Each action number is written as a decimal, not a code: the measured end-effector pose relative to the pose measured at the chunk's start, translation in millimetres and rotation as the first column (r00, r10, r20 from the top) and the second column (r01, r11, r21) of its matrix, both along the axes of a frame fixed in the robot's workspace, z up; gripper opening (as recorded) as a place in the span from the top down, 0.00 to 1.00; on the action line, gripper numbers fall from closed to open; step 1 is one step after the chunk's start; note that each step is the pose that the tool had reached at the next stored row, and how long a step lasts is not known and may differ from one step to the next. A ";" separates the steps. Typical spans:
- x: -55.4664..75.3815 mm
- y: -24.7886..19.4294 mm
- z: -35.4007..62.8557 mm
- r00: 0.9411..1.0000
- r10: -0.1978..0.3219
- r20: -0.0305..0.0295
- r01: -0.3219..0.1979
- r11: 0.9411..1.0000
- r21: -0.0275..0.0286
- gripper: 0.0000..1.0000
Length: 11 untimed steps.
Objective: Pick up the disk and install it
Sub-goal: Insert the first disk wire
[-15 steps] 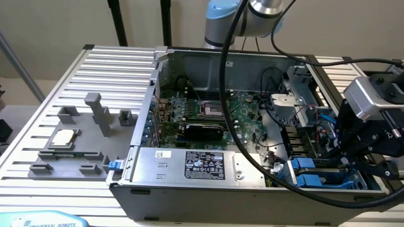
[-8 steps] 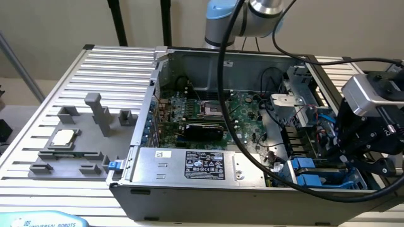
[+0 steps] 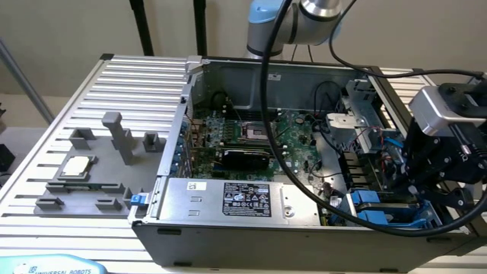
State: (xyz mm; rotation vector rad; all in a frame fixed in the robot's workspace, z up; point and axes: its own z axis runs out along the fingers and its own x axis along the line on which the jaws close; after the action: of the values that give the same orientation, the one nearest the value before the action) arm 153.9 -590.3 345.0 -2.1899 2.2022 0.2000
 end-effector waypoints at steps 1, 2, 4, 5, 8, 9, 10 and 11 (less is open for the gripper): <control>0.0 0.0 -0.1 1.000 -0.005 0.000 0.005 1.000 -0.005 0.84; 0.1 0.0 -0.3 1.000 -0.010 0.000 0.010 1.000 -0.010 0.84; 0.0 0.1 -0.7 1.000 -0.016 0.000 0.016 1.000 -0.017 0.84; -0.1 0.5 -0.8 1.000 -0.018 0.000 0.018 1.000 -0.020 0.84; -0.2 2.4 -0.9 1.000 -0.020 0.000 0.020 0.999 -0.026 0.84; -0.2 2.4 -1.0 1.000 -0.020 0.000 0.020 0.999 -0.028 0.84; -0.2 2.4 -1.0 1.000 -0.020 0.000 0.020 0.999 -0.028 0.84; -0.2 2.4 -0.9 1.000 -0.020 0.000 0.020 0.999 -0.028 0.84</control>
State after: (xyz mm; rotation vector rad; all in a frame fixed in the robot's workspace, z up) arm 153.7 -587.9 344.1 -2.1807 2.2399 0.1693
